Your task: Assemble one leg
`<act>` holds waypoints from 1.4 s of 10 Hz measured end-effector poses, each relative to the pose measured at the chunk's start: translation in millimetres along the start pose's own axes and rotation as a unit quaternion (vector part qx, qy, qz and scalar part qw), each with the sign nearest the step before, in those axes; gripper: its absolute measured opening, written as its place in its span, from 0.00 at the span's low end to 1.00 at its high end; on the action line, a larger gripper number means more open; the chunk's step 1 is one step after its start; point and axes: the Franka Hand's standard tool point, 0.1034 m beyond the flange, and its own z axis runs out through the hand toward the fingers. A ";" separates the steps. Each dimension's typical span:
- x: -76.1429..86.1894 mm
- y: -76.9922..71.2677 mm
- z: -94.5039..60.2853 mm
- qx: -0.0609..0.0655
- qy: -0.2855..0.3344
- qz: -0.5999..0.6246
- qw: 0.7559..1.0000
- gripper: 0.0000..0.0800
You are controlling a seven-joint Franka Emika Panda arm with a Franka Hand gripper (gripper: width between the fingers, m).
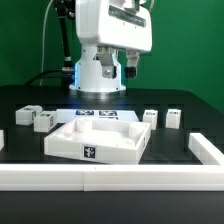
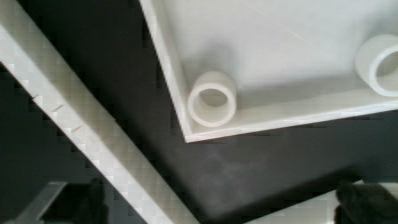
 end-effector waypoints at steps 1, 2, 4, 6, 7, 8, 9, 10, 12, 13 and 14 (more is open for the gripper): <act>0.0 0.0 0.1 0.000 0.000 0.000 1.000 0.81; 0.0 -0.1 0.1 0.000 0.000 0.000 1.000 0.81; -1.2 -0.9 0.4 0.000 0.000 -0.005 1.000 0.81; -17.5 -25.8 10.7 0.002 -0.006 -0.044 0.999 0.81; -22.5 -36.6 17.4 0.008 -0.012 -0.070 0.997 0.81; -27.0 -43.0 23.3 0.015 -0.016 -0.094 0.995 0.81; -33.4 -53.8 32.1 0.027 -0.022 -0.113 0.993 0.81; -38.5 -61.7 36.0 0.029 -0.023 -0.110 0.993 0.81; -37.2 -59.1 35.0 0.028 -0.022 -0.109 0.993 0.81; -37.6 -59.5 35.3 0.028 -0.023 -0.109 0.993 0.81; -37.9 -62.2 38.0 0.028 -0.022 -0.111 0.993 0.81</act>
Offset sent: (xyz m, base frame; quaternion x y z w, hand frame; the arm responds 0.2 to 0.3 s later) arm 0.0000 0.0000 0.0000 0.0000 0.0000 0.0000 1.0000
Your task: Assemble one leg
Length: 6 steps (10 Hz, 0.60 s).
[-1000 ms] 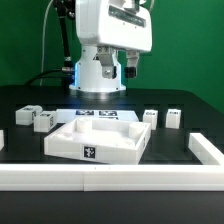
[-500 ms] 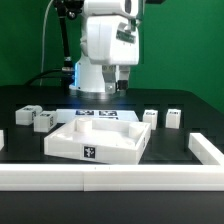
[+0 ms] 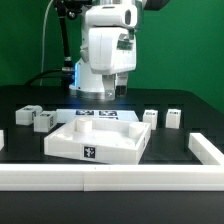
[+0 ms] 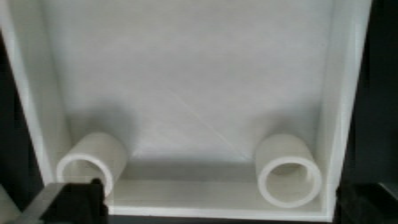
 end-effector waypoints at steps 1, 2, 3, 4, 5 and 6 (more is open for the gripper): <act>0.3 -12.6 11.4 0.002 0.001 -0.008 1.000 0.81; -0.3 -22.9 22.0 0.001 0.004 -0.014 1.000 0.81; -2.1 -30.8 33.8 -0.002 0.009 -0.015 1.000 0.81; -3.3 -37.2 45.1 0.001 0.010 -0.015 1.000 0.81; -4.0 -41.8 53.4 0.005 0.011 -0.014 1.000 0.81; -4.3 -45.8 59.5 0.008 0.011 -0.011 1.000 0.81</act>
Offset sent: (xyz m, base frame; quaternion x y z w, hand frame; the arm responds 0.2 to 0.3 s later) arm -0.0201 0.0077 -0.0415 -0.0175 0.0213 -0.0363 0.9990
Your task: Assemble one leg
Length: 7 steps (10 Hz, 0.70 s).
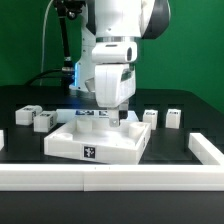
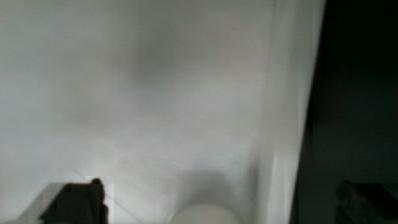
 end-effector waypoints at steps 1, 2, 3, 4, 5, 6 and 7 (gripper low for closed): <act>0.8 -4.4 6.3 0.004 0.000 0.005 1.000 0.81; 2.9 -8.8 11.3 0.010 -0.001 0.012 1.000 0.81; 4.1 -9.2 11.5 0.010 -0.001 0.012 1.000 0.81; 4.8 -8.2 10.5 0.009 0.000 0.018 1.000 0.81; 4.0 -8.7 11.3 0.010 -0.001 0.018 1.000 0.69; 3.8 -8.8 11.4 0.010 -0.001 0.018 1.000 0.69; 3.6 -8.8 11.5 0.010 -0.001 0.019 1.000 0.45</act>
Offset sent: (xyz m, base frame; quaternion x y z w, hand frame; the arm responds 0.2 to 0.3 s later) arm 0.0060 0.0033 0.0106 -0.0172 -0.0051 0.0364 0.9992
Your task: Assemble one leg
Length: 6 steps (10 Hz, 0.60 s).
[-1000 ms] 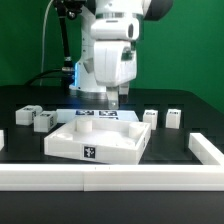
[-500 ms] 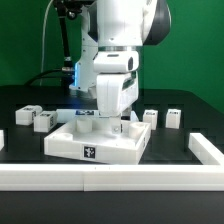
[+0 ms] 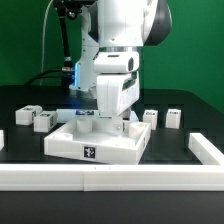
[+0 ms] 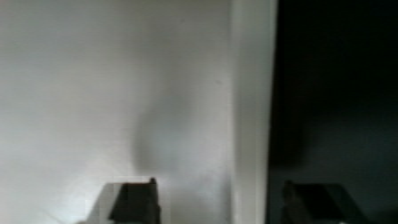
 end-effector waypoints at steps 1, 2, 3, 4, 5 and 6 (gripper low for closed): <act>-0.1 0.0 0.0 0.000 0.000 0.000 1.000 0.27; -0.2 -0.2 0.2 0.000 0.000 0.000 1.000 0.27; -0.2 -0.3 0.2 0.001 0.000 0.000 1.000 0.08; -0.4 -0.4 0.3 0.001 -0.001 0.000 1.000 0.08; -0.5 -0.4 0.3 0.001 -0.001 0.000 1.000 0.08; -0.5 -0.4 0.3 0.001 -0.001 0.000 1.000 0.08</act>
Offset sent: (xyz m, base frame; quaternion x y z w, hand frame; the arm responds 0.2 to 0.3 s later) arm 0.0000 0.0000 0.0000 0.0000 0.0000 0.0000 1.0000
